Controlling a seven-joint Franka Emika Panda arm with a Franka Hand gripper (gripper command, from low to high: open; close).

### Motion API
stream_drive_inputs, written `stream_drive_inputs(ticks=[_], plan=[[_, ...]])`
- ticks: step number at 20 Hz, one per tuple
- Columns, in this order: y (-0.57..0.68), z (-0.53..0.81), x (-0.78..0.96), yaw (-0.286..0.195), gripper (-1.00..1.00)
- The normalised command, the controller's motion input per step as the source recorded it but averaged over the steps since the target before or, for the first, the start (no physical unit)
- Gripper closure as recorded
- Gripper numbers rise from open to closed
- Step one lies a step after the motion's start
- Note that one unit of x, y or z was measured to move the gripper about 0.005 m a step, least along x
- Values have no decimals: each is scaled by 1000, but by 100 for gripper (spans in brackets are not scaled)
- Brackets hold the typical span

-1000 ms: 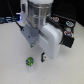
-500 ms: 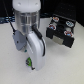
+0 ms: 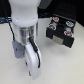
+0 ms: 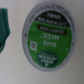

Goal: Open the kcup holder, insert the kcup into the holder, and close the kcup holder

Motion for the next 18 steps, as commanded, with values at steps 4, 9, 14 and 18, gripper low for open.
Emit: stream_drive_inputs(ticks=[4, 9, 14, 18], plan=[[-50, -96, 215, -61, -100], [46, -13, 170, -42, -100], [317, -1, 242, 0, -100], [144, -3, 96, -1, -100]])
